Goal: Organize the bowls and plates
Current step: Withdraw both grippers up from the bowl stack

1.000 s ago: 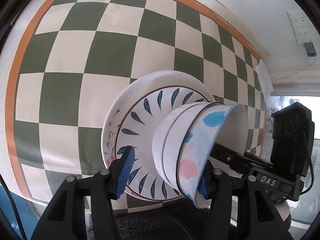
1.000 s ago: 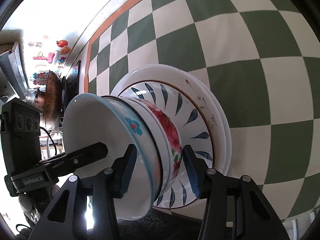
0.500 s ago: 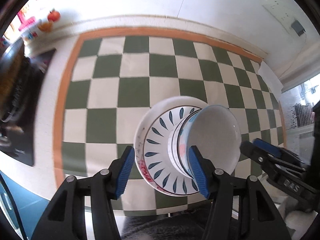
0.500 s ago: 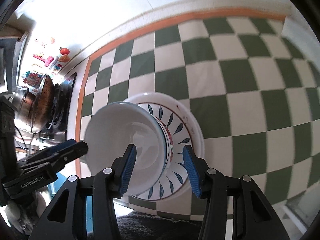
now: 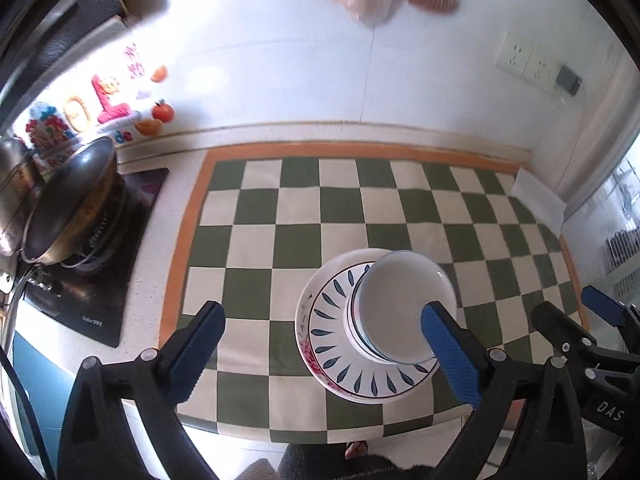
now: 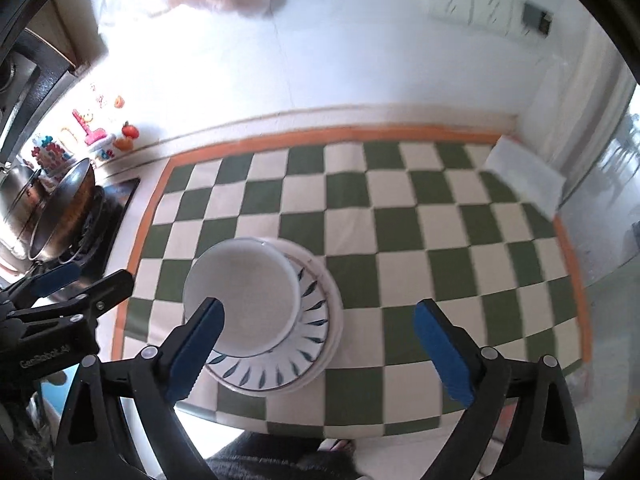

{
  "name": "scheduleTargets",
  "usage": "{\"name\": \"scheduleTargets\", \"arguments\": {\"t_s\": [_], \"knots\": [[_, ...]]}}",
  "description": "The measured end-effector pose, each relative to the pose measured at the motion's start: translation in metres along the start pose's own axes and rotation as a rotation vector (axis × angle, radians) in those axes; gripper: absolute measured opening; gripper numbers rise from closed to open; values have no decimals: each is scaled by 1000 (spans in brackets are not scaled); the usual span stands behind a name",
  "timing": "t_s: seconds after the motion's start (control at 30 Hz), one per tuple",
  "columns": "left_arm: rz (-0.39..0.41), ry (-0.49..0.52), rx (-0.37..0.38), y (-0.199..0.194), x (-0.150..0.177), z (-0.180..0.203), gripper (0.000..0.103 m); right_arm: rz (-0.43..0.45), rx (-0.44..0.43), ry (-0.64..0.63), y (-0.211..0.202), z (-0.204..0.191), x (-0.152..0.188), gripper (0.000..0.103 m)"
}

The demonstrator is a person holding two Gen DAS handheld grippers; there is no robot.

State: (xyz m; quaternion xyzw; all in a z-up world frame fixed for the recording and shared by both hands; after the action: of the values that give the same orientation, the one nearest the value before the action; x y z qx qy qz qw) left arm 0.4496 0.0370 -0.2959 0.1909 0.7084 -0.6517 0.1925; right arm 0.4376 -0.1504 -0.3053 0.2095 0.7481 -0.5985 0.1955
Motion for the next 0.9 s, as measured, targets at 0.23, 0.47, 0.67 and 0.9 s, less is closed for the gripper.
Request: {"name": "scheduleTargets", "arguments": {"t_s": [0.23,0.47,0.67,0.9], "knots": [[65,-40,3,-55,24,5,101,101,2,-15,-63,1,16,100],[164,-62,-14,-131,50,2,101,157,-20,-38,-131,-9,48,101],[246,-33,-20,-189,70,-4,101,257,-16,-64,-205,-30,73,101],[312,-38,-10,-242,96,-25,101,339,-2,-56,-276,-51,101,101]]}}
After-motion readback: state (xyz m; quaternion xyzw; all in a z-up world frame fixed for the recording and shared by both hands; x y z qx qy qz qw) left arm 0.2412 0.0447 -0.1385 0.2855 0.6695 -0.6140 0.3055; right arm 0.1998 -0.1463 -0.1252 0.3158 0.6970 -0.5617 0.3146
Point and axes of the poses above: each gripper's, at about its wrist camera, not at the fingertips, and y roughly the way its jaws point, z to its right, x to its underside, the point moved 8 cm from there along y, roughly the way its jaws point, and after that the axes turned 9 degrees about -x, right-handed, at the moved point
